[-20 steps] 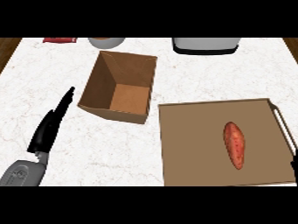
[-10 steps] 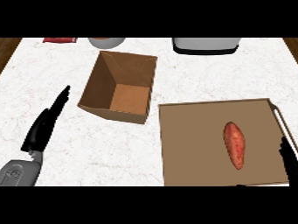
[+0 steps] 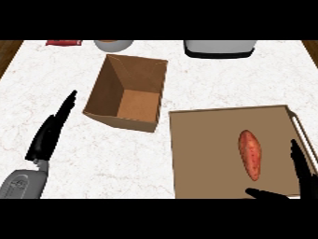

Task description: Pick the sweet potato from the tray and place it in the cardboard box

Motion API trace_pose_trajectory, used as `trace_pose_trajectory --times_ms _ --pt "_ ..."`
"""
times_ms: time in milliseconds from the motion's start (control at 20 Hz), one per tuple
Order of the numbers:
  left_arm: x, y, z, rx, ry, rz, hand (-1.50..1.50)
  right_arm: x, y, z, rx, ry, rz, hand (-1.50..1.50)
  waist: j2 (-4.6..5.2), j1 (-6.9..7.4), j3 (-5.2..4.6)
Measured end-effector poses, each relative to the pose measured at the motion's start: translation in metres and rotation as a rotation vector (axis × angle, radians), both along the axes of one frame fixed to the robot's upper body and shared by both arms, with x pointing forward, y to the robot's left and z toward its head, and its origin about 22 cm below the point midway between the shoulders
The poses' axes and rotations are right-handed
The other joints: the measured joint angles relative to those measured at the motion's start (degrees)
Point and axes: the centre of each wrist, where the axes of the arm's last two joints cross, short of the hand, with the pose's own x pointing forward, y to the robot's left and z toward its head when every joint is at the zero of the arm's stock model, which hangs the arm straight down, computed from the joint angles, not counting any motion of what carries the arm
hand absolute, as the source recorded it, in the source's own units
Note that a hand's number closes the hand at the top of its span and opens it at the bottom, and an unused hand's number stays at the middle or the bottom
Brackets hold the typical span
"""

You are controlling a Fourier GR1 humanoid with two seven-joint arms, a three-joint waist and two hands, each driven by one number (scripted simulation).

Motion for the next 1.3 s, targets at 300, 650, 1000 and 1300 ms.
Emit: trace_pose_trajectory --times_ms 300,650,1000,1300 --pt "-0.001 -0.001 -0.002 0.002 0.001 0.005 0.0 0.019 0.008 -0.001 0.013 -0.009 0.025 -1.5 0.0 0.05 0.0" --pt "-0.006 0.003 -0.008 0.001 0.006 0.0 0.0 0.027 0.022 -0.016 0.037 -0.011 0.049 -1.5 -0.03 0.06 -0.04" --pt "-0.002 0.002 -0.009 0.004 0.005 0.002 0.0 0.045 0.027 -0.02 0.044 -0.015 0.065 1.5 -0.15 0.03 -0.21" --pt "-0.003 0.002 -0.002 -0.005 0.006 -0.001 0.0 0.049 0.029 -0.025 -0.105 -0.08 0.008 1.5 -0.25 0.07 -0.32"
